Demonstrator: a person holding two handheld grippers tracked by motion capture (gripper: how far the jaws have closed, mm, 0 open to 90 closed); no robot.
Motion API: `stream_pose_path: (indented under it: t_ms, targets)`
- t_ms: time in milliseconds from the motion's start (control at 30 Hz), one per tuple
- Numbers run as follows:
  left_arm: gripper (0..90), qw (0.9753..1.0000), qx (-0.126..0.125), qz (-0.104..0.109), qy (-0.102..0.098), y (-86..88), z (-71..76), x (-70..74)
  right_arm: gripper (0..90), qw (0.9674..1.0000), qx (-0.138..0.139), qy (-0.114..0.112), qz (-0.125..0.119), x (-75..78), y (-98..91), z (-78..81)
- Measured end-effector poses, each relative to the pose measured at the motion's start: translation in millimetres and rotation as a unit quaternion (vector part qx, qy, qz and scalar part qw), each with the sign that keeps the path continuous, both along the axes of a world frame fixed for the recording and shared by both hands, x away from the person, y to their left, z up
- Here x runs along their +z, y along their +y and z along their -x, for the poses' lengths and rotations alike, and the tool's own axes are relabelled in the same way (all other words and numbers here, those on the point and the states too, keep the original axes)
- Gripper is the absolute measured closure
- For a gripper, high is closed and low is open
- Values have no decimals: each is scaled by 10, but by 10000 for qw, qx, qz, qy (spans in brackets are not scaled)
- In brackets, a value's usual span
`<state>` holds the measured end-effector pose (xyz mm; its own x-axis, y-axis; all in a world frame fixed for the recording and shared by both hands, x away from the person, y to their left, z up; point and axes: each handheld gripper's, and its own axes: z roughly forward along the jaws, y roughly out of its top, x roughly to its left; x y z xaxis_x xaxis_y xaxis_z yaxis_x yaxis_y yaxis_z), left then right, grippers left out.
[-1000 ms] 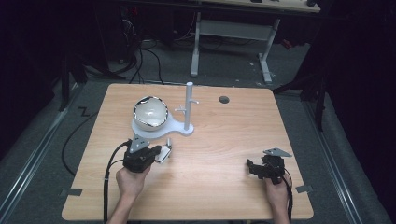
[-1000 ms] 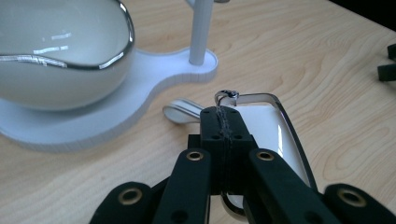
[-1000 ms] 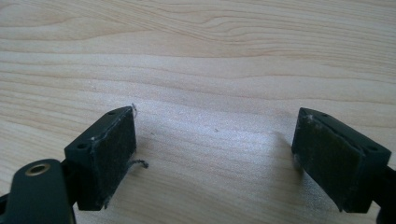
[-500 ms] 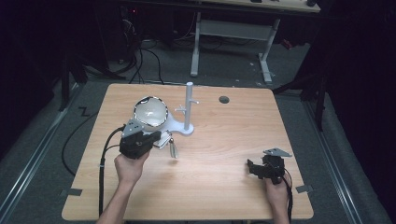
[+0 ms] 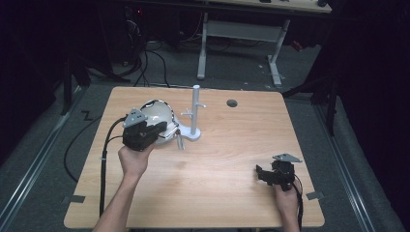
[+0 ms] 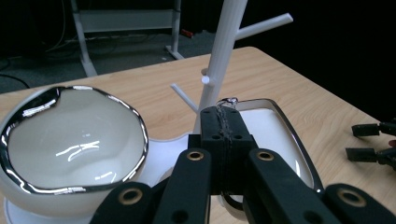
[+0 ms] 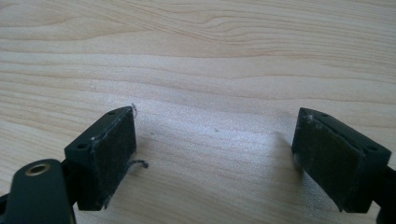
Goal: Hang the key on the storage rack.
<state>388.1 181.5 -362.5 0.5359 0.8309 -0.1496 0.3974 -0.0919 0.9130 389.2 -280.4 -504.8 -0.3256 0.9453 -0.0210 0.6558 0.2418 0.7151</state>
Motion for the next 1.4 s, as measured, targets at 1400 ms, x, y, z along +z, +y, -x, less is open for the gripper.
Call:
stream_pose_path:
  t_ms: [1400]
  targets:
    - [898, 9996, 118, 244, -23, -3, -357, 186, 139, 10000, -6, 7, -11, 0, 1, -1]
